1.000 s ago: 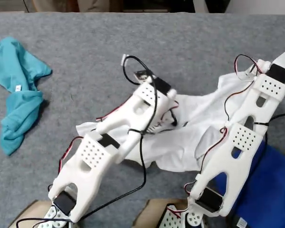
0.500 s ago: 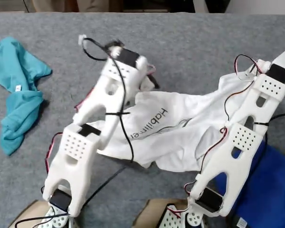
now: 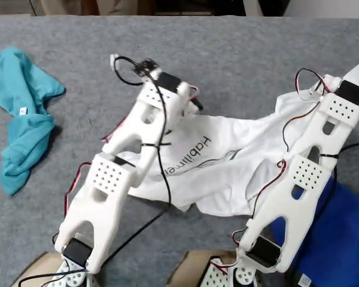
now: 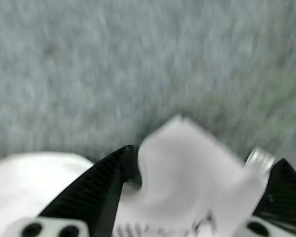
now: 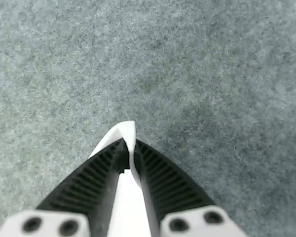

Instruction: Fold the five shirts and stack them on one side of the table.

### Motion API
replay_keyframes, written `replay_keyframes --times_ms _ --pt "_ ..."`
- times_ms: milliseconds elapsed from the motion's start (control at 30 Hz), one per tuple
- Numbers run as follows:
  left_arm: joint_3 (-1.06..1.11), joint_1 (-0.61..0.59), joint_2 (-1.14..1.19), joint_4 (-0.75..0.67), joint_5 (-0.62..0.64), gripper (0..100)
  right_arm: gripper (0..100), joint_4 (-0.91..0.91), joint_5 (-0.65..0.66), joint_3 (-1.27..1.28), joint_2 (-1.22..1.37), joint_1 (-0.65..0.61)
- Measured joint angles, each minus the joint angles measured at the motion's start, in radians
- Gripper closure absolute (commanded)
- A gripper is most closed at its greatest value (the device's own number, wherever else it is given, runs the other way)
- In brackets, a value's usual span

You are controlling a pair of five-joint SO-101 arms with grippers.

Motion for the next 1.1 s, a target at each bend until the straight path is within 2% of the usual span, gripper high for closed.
replay_keyframes --times_ms 100,200,367,567,833,1100 --pt "-0.011 0.048 0.009 0.083 0.000 60 99.0 0.000 0.000 0.000 0.000 0.000" --pt "-0.011 0.075 0.032 0.144 -0.006 68 99.0 0.000 0.000 0.000 0.000 0.000" --pt "0.029 0.080 0.037 0.153 -0.080 78 99.0 0.000 0.000 0.000 0.000 0.000" --pt "0.187 0.084 0.015 0.150 -0.203 82 99.0 0.000 0.003 0.000 0.000 -0.002" --pt "0.351 0.092 -0.103 0.149 -0.242 81 99.0 0.000 0.005 0.000 0.000 -0.012" --pt "0.295 0.072 -0.133 0.152 -0.244 58 99.0 0.000 0.044 0.000 0.000 -0.026"
